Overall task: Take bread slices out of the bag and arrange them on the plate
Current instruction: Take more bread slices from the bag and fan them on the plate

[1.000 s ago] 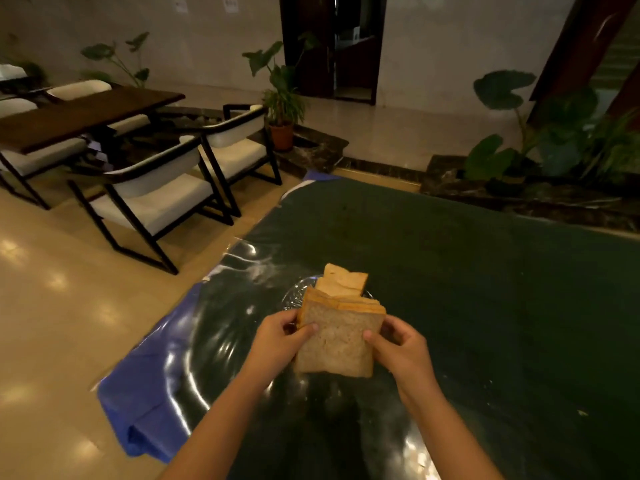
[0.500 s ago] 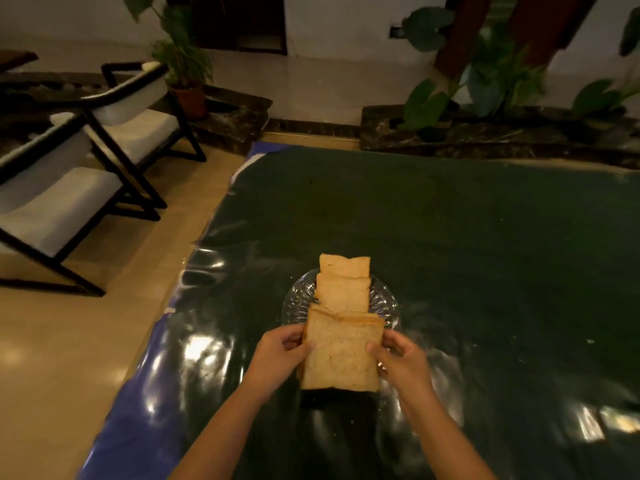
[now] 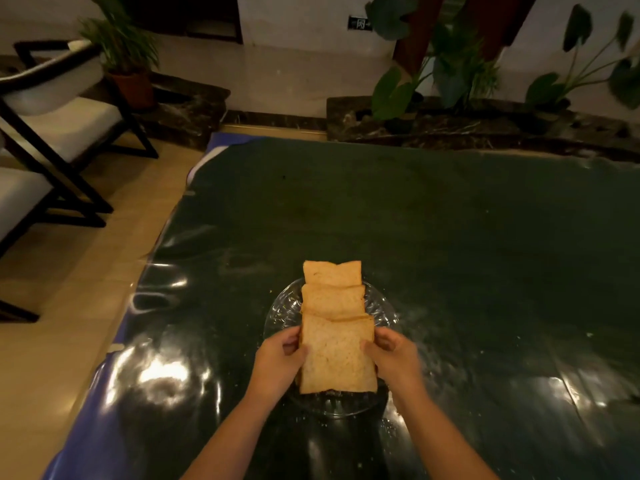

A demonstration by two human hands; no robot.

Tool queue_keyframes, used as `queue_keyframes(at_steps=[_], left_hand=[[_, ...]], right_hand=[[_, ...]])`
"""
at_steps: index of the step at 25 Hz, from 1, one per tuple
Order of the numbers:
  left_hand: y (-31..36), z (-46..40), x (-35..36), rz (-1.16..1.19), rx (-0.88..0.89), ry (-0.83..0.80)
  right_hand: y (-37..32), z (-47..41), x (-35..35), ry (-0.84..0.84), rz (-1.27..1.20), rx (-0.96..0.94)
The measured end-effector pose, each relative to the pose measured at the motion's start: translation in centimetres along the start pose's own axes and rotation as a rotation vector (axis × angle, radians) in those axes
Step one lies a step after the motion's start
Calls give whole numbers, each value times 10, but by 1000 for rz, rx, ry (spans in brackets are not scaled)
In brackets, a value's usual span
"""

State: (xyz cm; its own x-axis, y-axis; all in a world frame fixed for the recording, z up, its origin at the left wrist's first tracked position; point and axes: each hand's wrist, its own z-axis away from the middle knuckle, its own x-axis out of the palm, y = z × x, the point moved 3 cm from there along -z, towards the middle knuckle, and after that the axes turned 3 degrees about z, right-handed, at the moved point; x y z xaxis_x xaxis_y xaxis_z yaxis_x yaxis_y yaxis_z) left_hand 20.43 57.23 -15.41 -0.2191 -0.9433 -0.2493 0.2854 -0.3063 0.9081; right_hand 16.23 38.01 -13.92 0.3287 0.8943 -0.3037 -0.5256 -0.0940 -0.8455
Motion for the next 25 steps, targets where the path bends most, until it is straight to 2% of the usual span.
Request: queue_keyframes(at_steps=[6,11,18,25], left_hand=[[-6,-9,9,-85,46,57],[-2,-10,9,-181,120,171],[12,0,7,-155,180,249],[21,9,-1,-94,160,211]], right_hand=[[4,-17,2,59,142,-33],[6,-19,5,137,231,-72],[-4,-9,3,204,266,-108],[-13,5,-11,49,74,-57]])
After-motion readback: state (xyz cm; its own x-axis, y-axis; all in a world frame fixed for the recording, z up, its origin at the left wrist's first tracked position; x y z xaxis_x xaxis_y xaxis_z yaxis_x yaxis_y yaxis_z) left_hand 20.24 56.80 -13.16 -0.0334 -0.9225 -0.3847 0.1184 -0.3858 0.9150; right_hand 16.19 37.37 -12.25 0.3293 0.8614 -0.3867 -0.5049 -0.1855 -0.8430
